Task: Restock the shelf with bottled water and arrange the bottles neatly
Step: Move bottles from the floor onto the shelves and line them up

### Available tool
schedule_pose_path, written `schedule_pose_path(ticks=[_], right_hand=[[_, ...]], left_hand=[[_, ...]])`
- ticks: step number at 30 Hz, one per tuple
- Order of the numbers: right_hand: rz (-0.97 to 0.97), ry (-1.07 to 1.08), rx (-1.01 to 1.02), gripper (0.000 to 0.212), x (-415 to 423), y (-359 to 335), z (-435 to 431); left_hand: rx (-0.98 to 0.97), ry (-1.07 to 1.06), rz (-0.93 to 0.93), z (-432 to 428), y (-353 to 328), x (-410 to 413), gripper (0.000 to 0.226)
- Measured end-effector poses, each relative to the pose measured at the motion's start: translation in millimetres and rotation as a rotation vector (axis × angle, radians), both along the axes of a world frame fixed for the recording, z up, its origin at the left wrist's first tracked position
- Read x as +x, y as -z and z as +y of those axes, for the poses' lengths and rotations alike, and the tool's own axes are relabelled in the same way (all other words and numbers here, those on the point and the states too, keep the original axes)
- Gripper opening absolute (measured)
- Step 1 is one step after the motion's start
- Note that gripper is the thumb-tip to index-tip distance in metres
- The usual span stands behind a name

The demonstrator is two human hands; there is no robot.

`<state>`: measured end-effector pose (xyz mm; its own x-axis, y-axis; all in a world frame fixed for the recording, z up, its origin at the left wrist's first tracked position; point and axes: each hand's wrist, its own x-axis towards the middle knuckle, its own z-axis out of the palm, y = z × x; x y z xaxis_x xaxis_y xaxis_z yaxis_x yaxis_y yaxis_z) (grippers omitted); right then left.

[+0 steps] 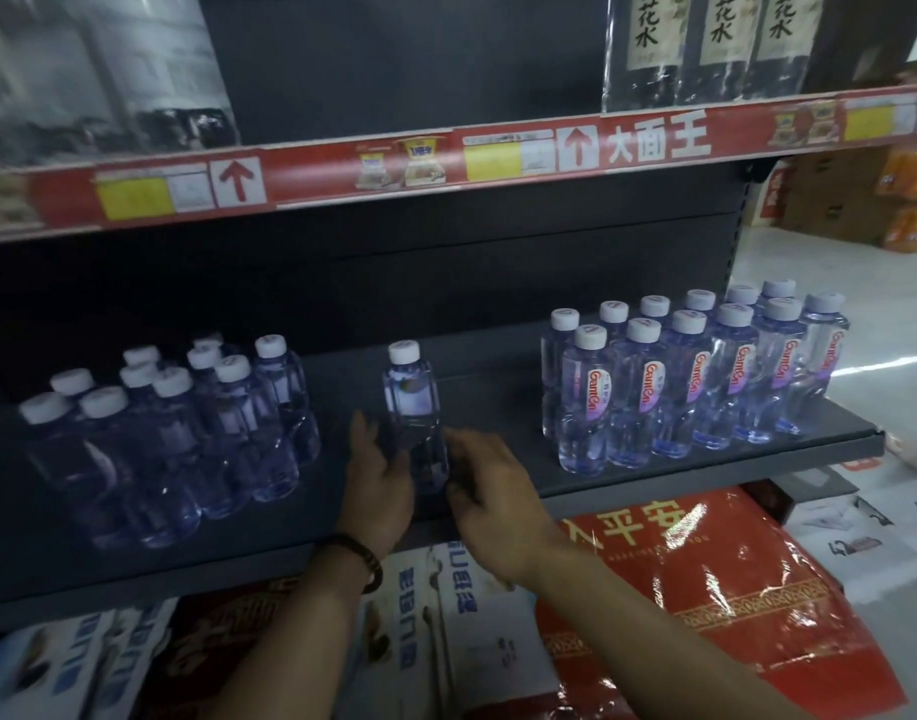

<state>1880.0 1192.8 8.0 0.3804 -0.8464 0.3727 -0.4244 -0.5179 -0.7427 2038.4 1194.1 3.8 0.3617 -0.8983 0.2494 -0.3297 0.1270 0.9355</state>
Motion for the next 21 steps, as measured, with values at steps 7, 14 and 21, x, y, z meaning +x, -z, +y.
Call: schedule_pose_path(ticks=[7,14,21], right_hand=[[-0.016,-0.001,0.016,0.065,14.8,10.7,-4.3],[-0.081,0.103,0.000,0.068,2.1,12.0,-8.1],[-0.045,0.152,0.097,0.084,-15.5,10.8,-10.5]], left_hand=[[0.000,0.099,-0.067,-1.7,3.9,11.4,0.032],[0.006,0.091,-0.094,-19.5,9.2,-2.6,0.033],[-0.019,0.094,0.047,-41.2,14.6,-25.9,0.029]])
